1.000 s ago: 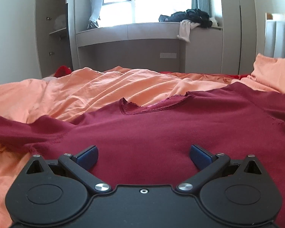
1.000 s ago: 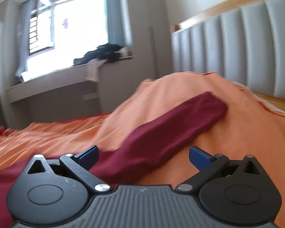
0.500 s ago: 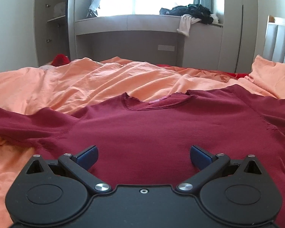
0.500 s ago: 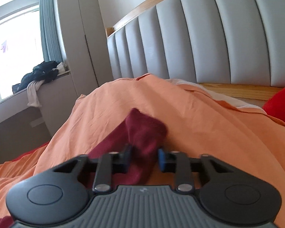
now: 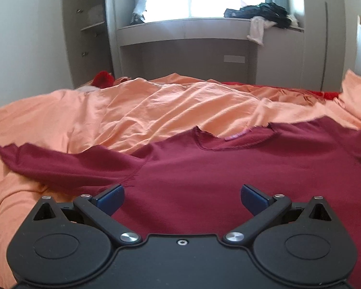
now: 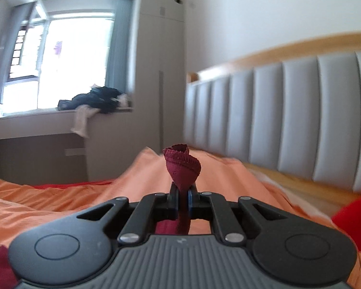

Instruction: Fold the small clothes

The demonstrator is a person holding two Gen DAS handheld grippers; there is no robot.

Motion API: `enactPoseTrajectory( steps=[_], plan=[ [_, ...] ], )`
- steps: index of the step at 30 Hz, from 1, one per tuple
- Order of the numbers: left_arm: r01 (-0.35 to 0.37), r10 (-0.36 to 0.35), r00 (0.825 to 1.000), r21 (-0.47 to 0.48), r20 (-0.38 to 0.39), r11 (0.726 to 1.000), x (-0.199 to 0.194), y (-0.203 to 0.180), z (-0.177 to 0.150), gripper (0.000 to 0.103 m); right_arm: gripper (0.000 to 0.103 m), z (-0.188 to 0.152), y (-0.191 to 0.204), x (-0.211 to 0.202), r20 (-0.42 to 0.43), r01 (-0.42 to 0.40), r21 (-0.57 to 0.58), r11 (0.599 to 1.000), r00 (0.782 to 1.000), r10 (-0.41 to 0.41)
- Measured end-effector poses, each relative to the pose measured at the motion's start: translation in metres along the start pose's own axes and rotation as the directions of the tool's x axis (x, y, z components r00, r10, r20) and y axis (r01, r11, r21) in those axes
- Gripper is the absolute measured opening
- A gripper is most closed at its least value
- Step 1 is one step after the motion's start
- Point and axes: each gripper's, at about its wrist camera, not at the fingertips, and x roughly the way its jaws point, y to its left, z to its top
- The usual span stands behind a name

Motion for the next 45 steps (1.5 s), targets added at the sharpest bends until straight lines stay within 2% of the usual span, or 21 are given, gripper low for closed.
enactPoseTrajectory(
  steps=[4,7,10,13,16,18,22,25,27,30,32,34,36,37,39,40,41,43,45],
  plan=[
    [-0.03,0.031,0.999,-0.029,0.026,0.999,-0.008,0.016,0.009,0.103,0.007,0.031,0.043,-0.036,0.062,-0.1,-0.047,0.994,0.993,0.103],
    [-0.052,0.055,0.997,-0.06,0.049,0.997,-0.014,0.032,0.016,0.103,0.007,0.048,0.083,-0.066,0.111,-0.192,-0.093,0.977,0.973,0.202],
    [-0.069,0.075,0.996,-0.099,0.054,0.993,-0.017,0.05,0.021,0.103,0.007,0.053,0.131,-0.099,0.146,-0.292,-0.159,0.943,0.938,0.315],
    [-0.085,0.093,0.994,-0.146,0.049,0.986,-0.018,0.068,0.022,0.103,0.007,0.044,0.179,-0.131,0.14,-0.394,-0.22,0.892,0.892,0.429],
    [-0.097,0.106,0.994,-0.194,0.037,0.976,-0.017,0.086,0.021,0.103,0.007,0.021,0.227,-0.161,0.109,-0.472,-0.289,0.833,0.848,0.518],
    [-0.106,0.115,0.993,-0.214,0.029,0.971,-0.015,0.095,0.019,0.103,0.007,-0.003,0.259,-0.179,0.075,-0.498,-0.347,0.795,0.83,0.553],
    [-0.119,0.127,0.992,-0.232,0.019,0.965,-0.011,0.106,0.013,0.103,0.007,-0.068,0.316,-0.204,-0.018,-0.523,-0.467,0.713,0.812,0.583],
    [-0.124,0.13,0.991,-0.232,0.012,0.965,-0.007,0.109,0.008,0.103,0.007,-0.116,0.34,-0.22,-0.09,-0.533,-0.532,0.658,0.808,0.582],
    [-0.125,0.131,0.991,-0.225,0.008,0.966,-0.004,0.11,0.005,0.103,0.008,-0.139,0.353,-0.228,-0.131,-0.529,-0.586,0.614,0.81,0.572],
    [-0.124,0.128,0.992,-0.218,0.004,0.968,-0.001,0.108,0.001,0.103,0.008,-0.167,0.365,-0.238,-0.196,-0.542,-0.644,0.539,0.799,0.569],
    [-0.108,0.113,0.994,-0.227,0.007,0.968,0.001,0.107,0.0,0.103,0.013,-0.183,0.367,-0.248,-0.224,-0.563,-0.667,0.488,0.776,0.589],
    [-0.084,0.089,0.996,-0.242,0.011,0.967,0.002,0.106,-0.002,0.103,0.026,-0.198,0.366,-0.261,-0.243,-0.568,-0.701,0.431,0.759,0.604],
    [-0.059,0.064,0.998,-0.256,0.013,0.965,0.003,0.103,-0.002,0.103,0.044,-0.208,0.36,-0.272,-0.231,-0.556,-0.729,0.399,0.749,0.621],
    [-0.046,0.052,0.999,-0.261,0.014,0.964,0.003,0.1,-0.002,0.103,0.049,-0.208,0.355,-0.276,-0.227,-0.553,-0.732,0.397,0.748,0.624],
    [-0.022,0.027,1.0,-0.267,0.016,0.963,0.006,0.093,-0.001,0.103,0.071,-0.201,0.342,-0.276,-0.224,-0.568,-0.711,0.414,0.742,0.632],
    [-0.008,0.012,1.0,-0.265,0.014,0.964,0.009,0.088,0.0,0.103,0.076,-0.197,0.334,-0.276,-0.232,-0.587,-0.687,0.428,0.735,0.637],
    [0.007,-0.005,1.0,-0.257,0.008,0.966,0.013,0.081,0.0,0.103,0.087,-0.189,0.326,-0.27,-0.24,-0.606,-0.66,0.444,0.731,0.639],
    [0.027,-0.03,0.999,-0.232,-0.011,0.972,0.021,0.066,-0.001,0.103,0.093,-0.173,0.302,-0.261,-0.247,-0.628,-0.606,0.489,0.733,0.634],
    [0.035,-0.039,0.999,-0.201,-0.016,0.979,0.027,0.048,-0.004,0.103,0.096,-0.165,0.277,-0.252,-0.24,-0.614,-0.574,0.542,0.759,0.605]
  ],
)
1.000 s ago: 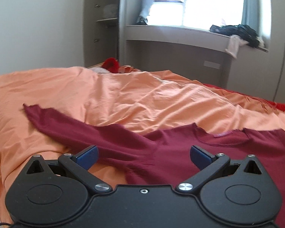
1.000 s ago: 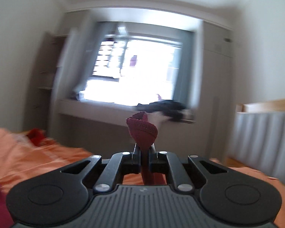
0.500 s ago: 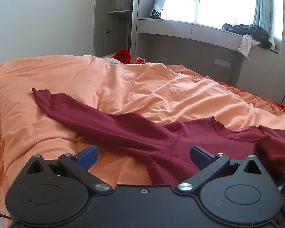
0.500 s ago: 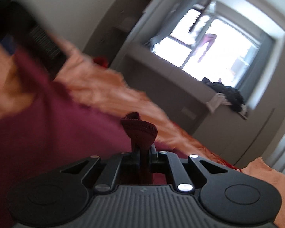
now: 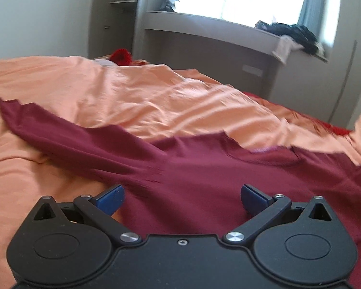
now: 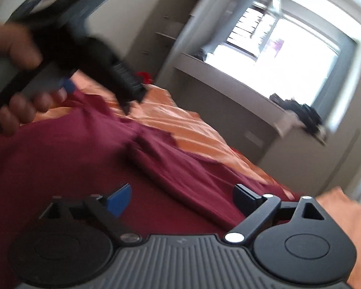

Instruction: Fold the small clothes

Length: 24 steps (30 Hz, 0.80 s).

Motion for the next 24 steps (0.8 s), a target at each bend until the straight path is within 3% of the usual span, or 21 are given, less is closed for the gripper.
enactPoseTrajectory(
  steps=[5,8,10,12,13,15,20,23,24],
  plan=[
    [-0.082,0.082,0.997,0.093,0.01,0.992,0.015,-0.034,-0.019,0.103,0.1,-0.034,-0.061,-0.012,-0.071,0.174,0.104,0.979,0.983,-0.168],
    [-0.106,0.105,0.994,0.1,0.015,0.989,0.021,-0.036,-0.029,0.103,0.098,-0.058,-0.099,-0.009,-0.133,0.312,0.149,0.938,0.947,-0.294],
    [-0.1,0.099,0.995,0.068,0.012,0.993,0.023,-0.03,-0.035,0.103,0.09,-0.074,-0.122,-0.004,-0.17,0.392,0.168,0.905,0.916,-0.365],
    [-0.085,0.085,0.996,0.036,0.016,0.996,0.024,-0.025,-0.041,0.103,0.071,-0.087,-0.143,0.006,-0.229,0.442,0.171,0.881,0.887,-0.401],
    [-0.078,0.078,0.997,0.025,0.023,0.997,0.024,-0.022,-0.043,0.103,0.067,-0.097,-0.153,0.009,-0.258,0.455,0.174,0.873,0.877,-0.405],
    [-0.071,0.07,0.997,0.009,0.043,0.997,0.023,-0.02,-0.049,0.103,0.058,-0.102,-0.165,0.022,-0.271,0.441,0.194,0.876,0.882,-0.385],
    [-0.084,0.082,0.994,0.033,0.072,0.996,0.023,-0.024,-0.058,0.103,0.057,-0.094,-0.175,0.039,-0.173,0.317,0.251,0.915,0.944,-0.28],
    [-0.075,0.073,0.995,0.023,0.072,0.997,0.024,-0.023,-0.059,0.103,0.056,-0.091,-0.174,0.041,-0.143,0.296,0.261,0.919,0.953,-0.267],
    [-0.07,0.069,0.995,0.02,0.073,0.997,0.025,-0.022,-0.059,0.103,0.048,-0.091,-0.174,0.042,-0.136,0.29,0.264,0.92,0.955,-0.262]
  ],
)
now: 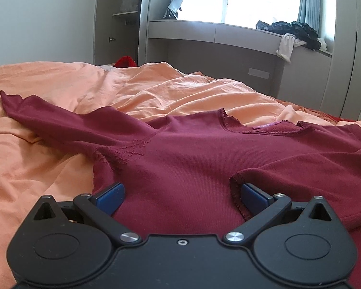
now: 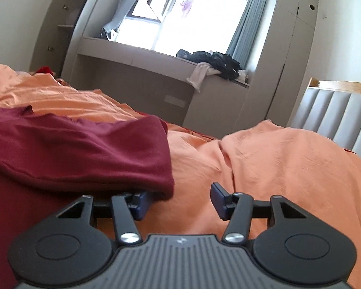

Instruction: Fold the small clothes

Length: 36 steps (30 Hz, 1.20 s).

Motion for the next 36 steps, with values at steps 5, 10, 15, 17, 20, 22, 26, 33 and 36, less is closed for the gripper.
enactPoseTrajectory(
  steps=[5,10,15,17,20,22,26,33,36],
  plan=[
    [0.017,-0.017,1.0,-0.013,0.001,1.0,0.001,0.004,-0.001,0.103,0.006,0.004,-0.004,0.004,-0.01,-0.007,0.051,0.999,1.0,0.007],
    [0.0,0.0,1.0,0.017,-0.006,1.0,0.003,0.001,-0.002,0.103,0.006,-0.006,-0.014,0.019,-0.104,-0.01,0.155,0.988,0.994,0.027],
    [0.041,-0.041,0.999,-0.025,0.004,0.999,0.004,0.011,-0.004,0.103,0.045,-0.005,-0.019,-0.006,-0.123,0.027,0.076,0.997,0.992,-0.018],
    [0.051,-0.05,0.999,-0.036,0.012,0.998,0.003,0.013,-0.005,0.103,0.056,-0.001,-0.023,-0.023,-0.09,0.081,0.036,0.996,0.993,-0.078],
    [0.047,-0.047,0.999,-0.032,0.02,0.998,0.004,0.012,-0.007,0.103,0.081,0.018,-0.023,-0.035,-0.003,0.15,-0.001,0.989,0.989,-0.15],
    [0.044,-0.044,0.999,-0.028,0.018,0.999,0.005,0.011,-0.007,0.103,0.088,0.034,-0.02,-0.025,0.038,0.112,-0.004,0.994,0.993,-0.112],
    [0.043,-0.042,0.999,-0.027,0.018,0.999,0.004,0.01,-0.007,0.103,0.089,0.059,-0.015,0.029,0.018,0.025,0.06,0.998,1.0,-0.026],
    [0.035,-0.035,0.999,-0.012,0.015,0.999,0.005,0.006,-0.008,0.103,0.09,0.048,-0.022,0.121,-0.156,0.101,0.109,0.989,0.984,-0.084],
    [0.038,-0.038,0.999,-0.012,0.016,0.999,0.006,0.007,-0.009,0.103,0.093,0.034,-0.027,0.131,-0.175,0.112,0.165,0.98,0.981,-0.083]
  ],
)
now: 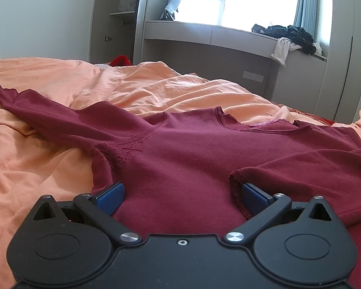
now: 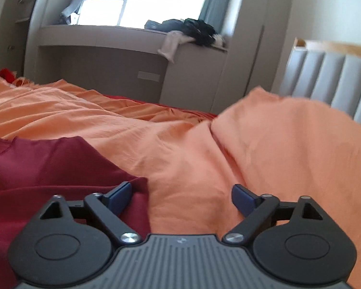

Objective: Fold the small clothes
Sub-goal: 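Grasp the other sleeve cuff of the red shirt with the left gripper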

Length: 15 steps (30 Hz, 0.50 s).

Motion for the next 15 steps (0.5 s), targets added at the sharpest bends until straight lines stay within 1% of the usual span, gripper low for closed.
enactPoseTrajectory(
  steps=[2,4,6,8,12,14,15],
  plan=[
    [0.016,-0.016,1.0,-0.016,0.004,1.0,-0.002,0.003,0.001,0.103,0.093,-0.005,-0.006,-0.006,0.013,-0.02,0.048,0.999,1.0,0.02],
    [0.059,-0.059,0.998,-0.053,0.0,0.997,-0.008,0.012,0.008,0.103,0.094,-0.006,-0.015,-0.022,0.044,-0.04,0.081,0.996,0.998,0.036],
    [0.1,-0.103,0.995,-0.106,-0.018,0.989,-0.017,0.025,0.022,0.103,0.103,-0.008,-0.021,-0.048,0.088,-0.052,0.103,0.993,0.995,0.043],
    [0.122,-0.124,0.992,-0.127,-0.009,0.984,-0.029,0.038,0.037,0.103,0.103,-0.011,-0.025,-0.078,0.135,-0.083,0.113,0.99,0.989,0.068],
    [0.074,-0.073,0.997,-0.087,0.014,0.994,-0.039,0.077,0.074,0.103,0.103,-0.017,-0.013,-0.136,0.179,-0.193,0.103,0.976,0.969,0.173],
    [0.009,-0.008,1.0,-0.082,0.019,0.997,-0.034,0.108,0.092,0.103,0.103,-0.026,-0.002,-0.165,0.205,-0.266,0.103,0.959,0.949,0.241],
    [-0.037,0.039,0.999,-0.093,0.022,0.995,-0.029,0.126,0.1,0.103,0.103,-0.031,0.004,-0.176,0.209,-0.295,0.1,0.95,0.94,0.27]
  ],
)
